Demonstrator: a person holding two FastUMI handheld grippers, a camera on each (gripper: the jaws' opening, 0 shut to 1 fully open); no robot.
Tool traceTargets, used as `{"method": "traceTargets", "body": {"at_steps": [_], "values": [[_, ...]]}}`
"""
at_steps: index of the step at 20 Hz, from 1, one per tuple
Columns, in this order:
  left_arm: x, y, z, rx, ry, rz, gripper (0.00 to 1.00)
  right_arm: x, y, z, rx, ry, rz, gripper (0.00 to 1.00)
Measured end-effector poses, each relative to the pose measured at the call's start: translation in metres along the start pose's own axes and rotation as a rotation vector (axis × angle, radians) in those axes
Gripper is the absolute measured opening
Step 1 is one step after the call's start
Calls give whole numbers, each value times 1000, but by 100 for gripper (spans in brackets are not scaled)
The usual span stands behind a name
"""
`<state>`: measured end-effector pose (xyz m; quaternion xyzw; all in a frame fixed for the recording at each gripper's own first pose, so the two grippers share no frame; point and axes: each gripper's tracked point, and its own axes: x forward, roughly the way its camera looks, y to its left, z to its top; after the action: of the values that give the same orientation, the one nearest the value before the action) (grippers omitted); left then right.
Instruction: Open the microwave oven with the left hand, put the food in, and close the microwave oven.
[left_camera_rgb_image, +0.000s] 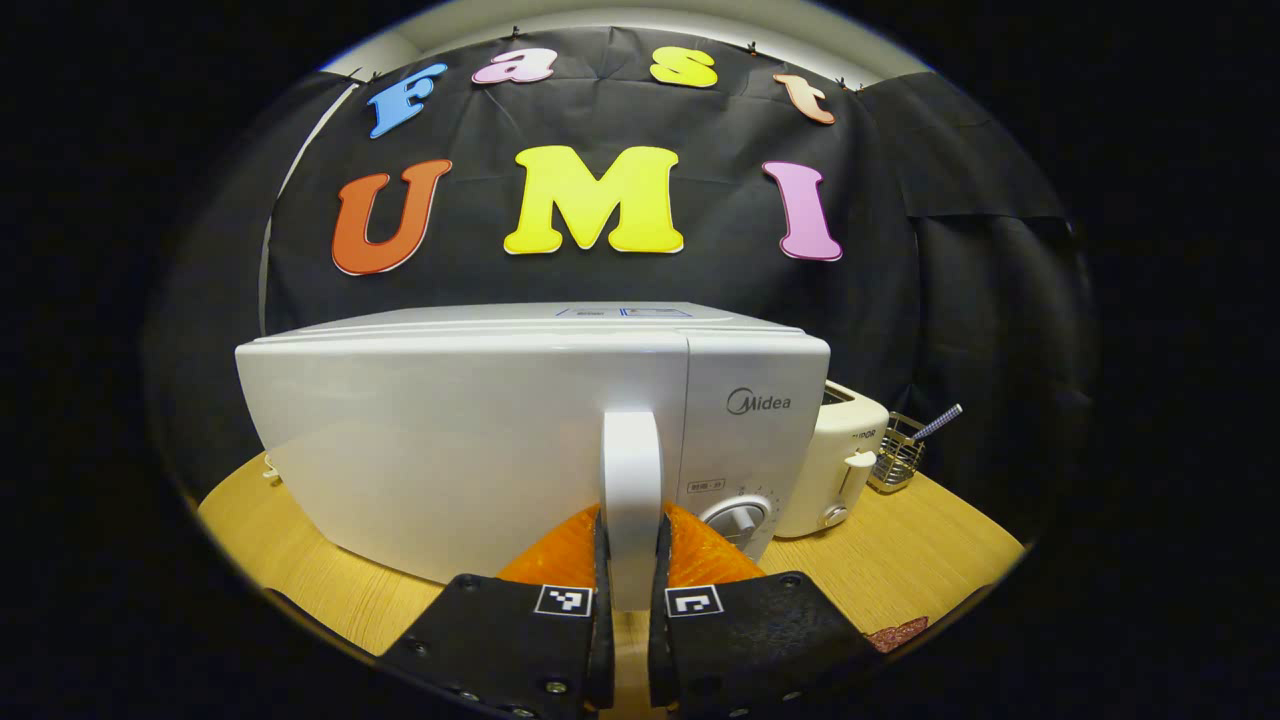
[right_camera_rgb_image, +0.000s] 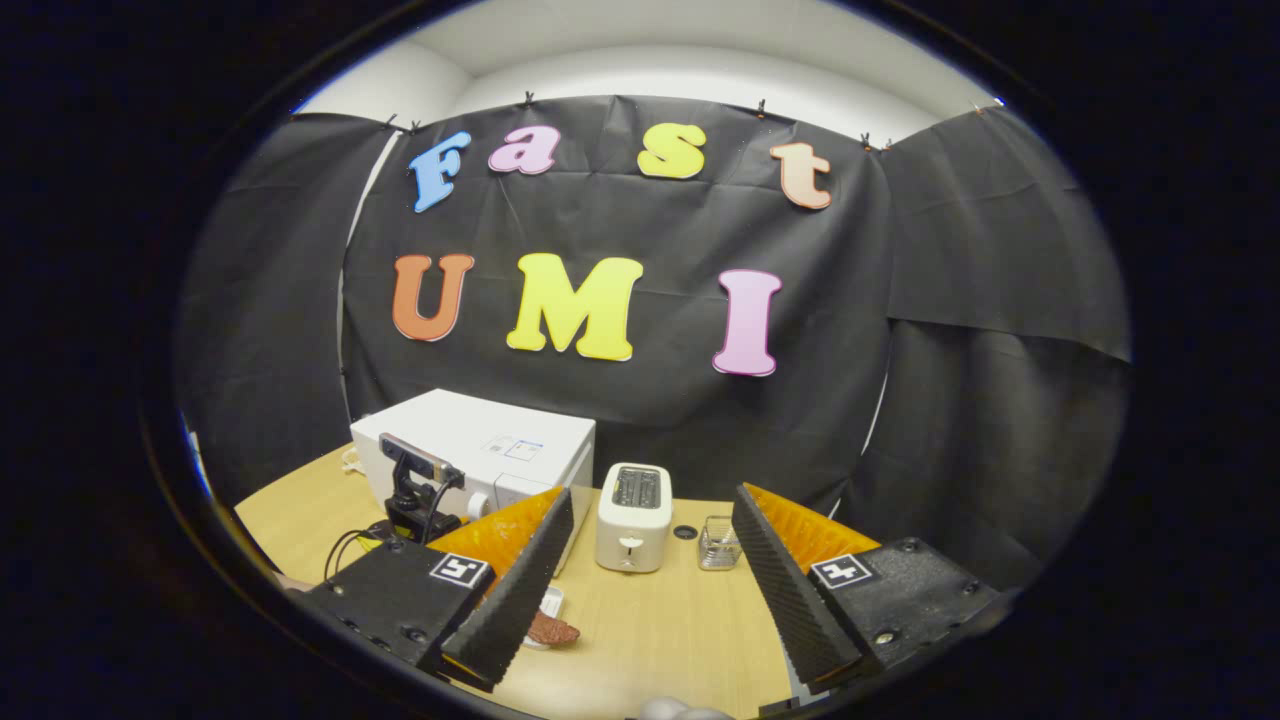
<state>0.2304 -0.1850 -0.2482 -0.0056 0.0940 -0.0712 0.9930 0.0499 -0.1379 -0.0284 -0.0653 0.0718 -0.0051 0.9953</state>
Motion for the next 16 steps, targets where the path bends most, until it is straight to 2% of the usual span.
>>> {"method": "traceTargets", "body": {"at_steps": [5,9,16], "values": [[-3,0,-2,-3,19,-21,11,-1,5,3,-6,-7,18,100],[-52,5,-12,28,-1,-47,11,-2,10,0,-1,-8,29,100],[-135,39,-36,40,51,-58,12,-13,44,-17,21,26,70,100]]}}
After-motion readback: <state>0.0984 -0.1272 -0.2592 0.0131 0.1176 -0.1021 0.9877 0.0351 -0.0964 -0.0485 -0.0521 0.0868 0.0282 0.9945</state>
